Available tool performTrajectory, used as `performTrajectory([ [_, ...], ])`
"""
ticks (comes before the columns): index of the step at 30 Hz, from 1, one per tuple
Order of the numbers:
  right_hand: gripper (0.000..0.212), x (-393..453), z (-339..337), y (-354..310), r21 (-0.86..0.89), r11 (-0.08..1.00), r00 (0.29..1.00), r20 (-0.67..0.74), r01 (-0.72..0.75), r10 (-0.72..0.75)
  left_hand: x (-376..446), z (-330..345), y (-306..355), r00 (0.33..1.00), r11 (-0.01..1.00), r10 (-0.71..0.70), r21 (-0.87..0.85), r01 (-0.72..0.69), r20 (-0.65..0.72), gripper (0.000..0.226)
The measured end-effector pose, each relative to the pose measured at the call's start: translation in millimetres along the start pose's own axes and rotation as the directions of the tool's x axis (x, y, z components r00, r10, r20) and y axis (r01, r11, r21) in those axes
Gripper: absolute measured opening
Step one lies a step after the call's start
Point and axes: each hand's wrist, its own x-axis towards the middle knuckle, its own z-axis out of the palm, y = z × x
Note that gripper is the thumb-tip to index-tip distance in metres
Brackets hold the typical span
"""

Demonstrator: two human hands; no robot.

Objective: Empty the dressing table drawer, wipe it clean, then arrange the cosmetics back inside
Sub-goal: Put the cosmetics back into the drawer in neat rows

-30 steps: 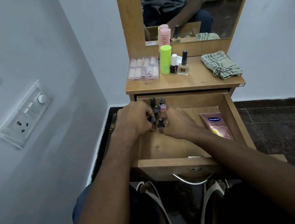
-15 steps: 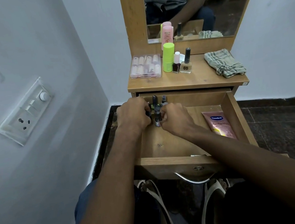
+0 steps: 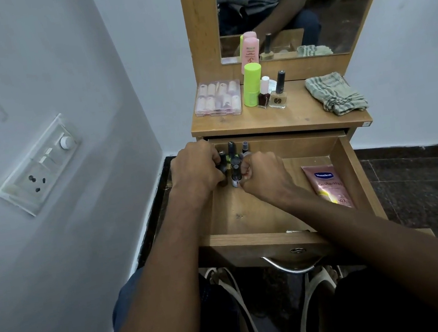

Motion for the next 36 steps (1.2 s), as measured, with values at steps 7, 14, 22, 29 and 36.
performTrajectory([
  [7, 0.020, 2.7, -31.4, 2.4, 0.182, 0.983, 0.998, -0.070, 0.019, -0.006, 3.3, -15.3, 11.9, 0.993, 0.966, -0.011, -0.259, -0.021, -0.119, 0.013],
  [14, 0.006, 28.7, -88.5, 14.1, 0.249, 0.968, 0.891, -0.447, 0.042, 0.076, 23.6, -17.7, 68.3, 0.924, 0.894, 0.057, -0.393, -0.216, -0.379, 0.009],
  [22, 0.045, 65.9, -97.8, 46.3, 0.301, 0.954, 0.851, -0.497, -0.014, 0.169, 68.3, -14.0, 93.0, 0.876, 0.909, 0.244, -0.215, -0.356, -0.416, 0.051],
  [29, 0.041, 81.4, -89.9, 44.9, 0.290, 0.957, 0.887, -0.440, -0.007, 0.140, 93.1, -14.0, 103.5, 0.828, 0.916, 0.401, 0.143, -0.375, -0.393, 0.050],
  [36, 0.027, 82.7, -89.8, 47.5, 0.364, 0.931, 0.886, -0.426, -0.020, 0.185, 96.1, -10.2, 104.1, 0.815, 0.929, 0.371, 0.186, -0.321, -0.445, 0.030],
])
